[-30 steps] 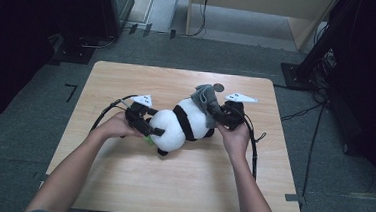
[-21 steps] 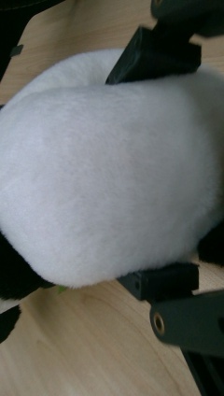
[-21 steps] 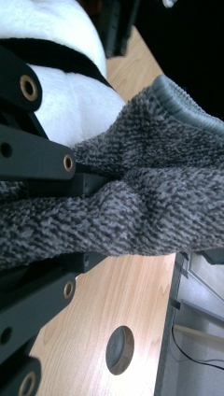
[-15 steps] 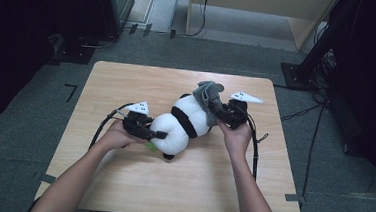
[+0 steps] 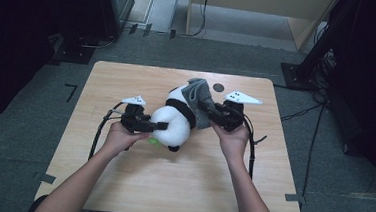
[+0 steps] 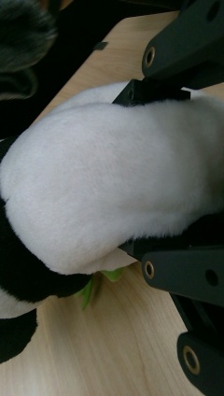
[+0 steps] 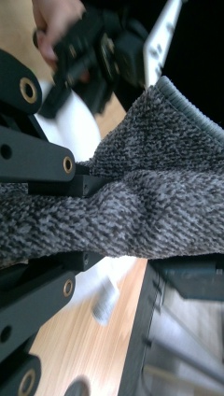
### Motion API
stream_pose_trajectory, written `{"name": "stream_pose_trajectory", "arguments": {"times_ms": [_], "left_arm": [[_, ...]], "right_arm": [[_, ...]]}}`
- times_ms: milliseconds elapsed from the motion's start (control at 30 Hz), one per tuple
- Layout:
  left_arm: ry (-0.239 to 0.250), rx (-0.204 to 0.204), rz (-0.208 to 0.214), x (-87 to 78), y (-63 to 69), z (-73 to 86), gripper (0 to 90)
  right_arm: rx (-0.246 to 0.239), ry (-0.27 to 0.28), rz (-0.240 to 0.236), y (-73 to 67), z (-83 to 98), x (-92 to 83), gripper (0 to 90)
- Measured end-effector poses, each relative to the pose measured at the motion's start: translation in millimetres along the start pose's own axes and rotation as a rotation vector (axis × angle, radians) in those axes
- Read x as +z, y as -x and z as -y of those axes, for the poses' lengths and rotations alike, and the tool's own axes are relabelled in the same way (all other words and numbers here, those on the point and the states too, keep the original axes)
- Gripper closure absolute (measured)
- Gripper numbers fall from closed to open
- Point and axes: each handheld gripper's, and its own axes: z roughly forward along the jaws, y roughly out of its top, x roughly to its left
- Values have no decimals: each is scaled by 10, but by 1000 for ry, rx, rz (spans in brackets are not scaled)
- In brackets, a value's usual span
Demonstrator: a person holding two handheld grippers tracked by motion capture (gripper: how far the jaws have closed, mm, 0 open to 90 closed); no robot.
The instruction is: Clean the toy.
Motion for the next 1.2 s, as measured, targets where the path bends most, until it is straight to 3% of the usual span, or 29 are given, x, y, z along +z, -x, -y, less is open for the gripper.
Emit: {"name": "stream_pose_trajectory", "arguments": {"times_ms": [67,167,233,433,533,633,700,867,933,1033,1133,1200], "left_arm": [[45,-58,-11,-37,15,-18,494],[133,-179,-11,-78,28,-10,489],[142,-192,-25,-82,44,1,488],[134,-273,-52,-13,65,50,482],[144,-334,-11,-6,43,51,481],[130,-305,-47,3,82,43,482],[119,-319,-58,17,61,47,482],[135,-377,-50,14,-19,62,483],[135,-381,-50,5,-23,58,483],[135,-379,-52,-2,-22,56,484],[137,-382,-54,7,-15,56,485],[137,-384,-48,14,-6,54,485]], "right_arm": [[-12,-3,-31,-114,-3,23,746],[-24,-21,-103,-315,49,103,745],[-19,-32,-159,-435,140,189,746],[-60,-67,-182,-633,366,362,749],[-68,-89,-182,-716,434,397,755],[-142,-132,-138,-750,509,431,766],[-192,-162,-119,-753,561,439,770],[-240,-267,-114,-762,731,536,773],[-248,-304,-111,-763,794,591,773],[-223,-305,-117,-732,844,641,775],[-228,-314,-113,-716,868,665,775],[-222,-350,-109,-682,915,704,775]]}}
